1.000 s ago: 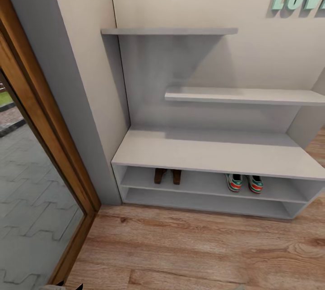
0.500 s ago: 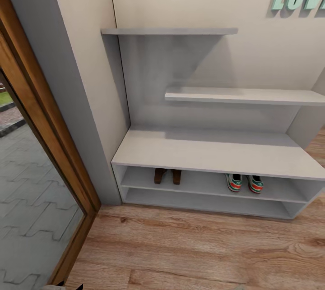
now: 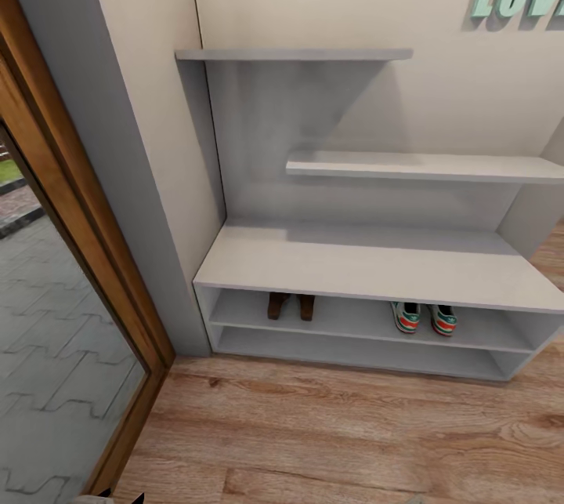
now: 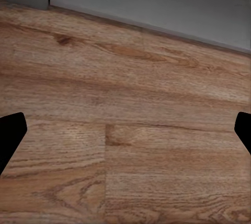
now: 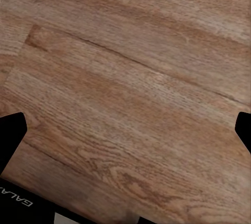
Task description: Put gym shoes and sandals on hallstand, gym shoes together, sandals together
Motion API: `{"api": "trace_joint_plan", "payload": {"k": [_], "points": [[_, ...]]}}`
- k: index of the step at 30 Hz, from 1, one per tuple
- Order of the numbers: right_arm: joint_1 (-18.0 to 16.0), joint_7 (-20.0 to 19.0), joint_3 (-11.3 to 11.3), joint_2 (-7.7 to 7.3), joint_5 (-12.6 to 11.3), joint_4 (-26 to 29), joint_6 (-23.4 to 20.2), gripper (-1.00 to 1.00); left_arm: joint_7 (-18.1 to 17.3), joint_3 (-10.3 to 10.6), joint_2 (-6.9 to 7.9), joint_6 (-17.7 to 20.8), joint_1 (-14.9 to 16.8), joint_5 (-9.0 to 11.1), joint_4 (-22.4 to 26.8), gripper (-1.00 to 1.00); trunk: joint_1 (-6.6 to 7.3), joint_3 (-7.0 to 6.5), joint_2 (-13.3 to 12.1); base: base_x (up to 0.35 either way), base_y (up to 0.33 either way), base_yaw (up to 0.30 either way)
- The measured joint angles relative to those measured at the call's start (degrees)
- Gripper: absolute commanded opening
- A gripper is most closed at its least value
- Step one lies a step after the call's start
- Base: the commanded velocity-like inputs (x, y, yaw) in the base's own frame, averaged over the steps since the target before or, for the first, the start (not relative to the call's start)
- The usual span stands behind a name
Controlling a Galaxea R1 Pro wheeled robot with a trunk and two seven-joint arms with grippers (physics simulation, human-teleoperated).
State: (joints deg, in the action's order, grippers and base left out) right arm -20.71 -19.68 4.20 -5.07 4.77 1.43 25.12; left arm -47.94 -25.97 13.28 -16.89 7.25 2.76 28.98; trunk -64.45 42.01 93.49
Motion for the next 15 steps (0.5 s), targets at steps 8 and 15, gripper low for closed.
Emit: {"api": "trace_joint_plan", "payload": {"k": [8,15], "points": [[0.00,0.00,0.01,-0.01,0.00,0.00,0.00,1.00,-0.03,0.02,0.00,0.00,0.00,0.00,0.01,1.00,0.00,0.00,0.00,0.000,0.000,0.000],[0.00,0.00,0.00,-0.01,0.00,0.00,0.00,1.00,0.02,0.02,0.00,0.00,0.00,-0.03,0.01,1.00,0.00,0.00,0.00,0.000,0.000,0.000]]}}
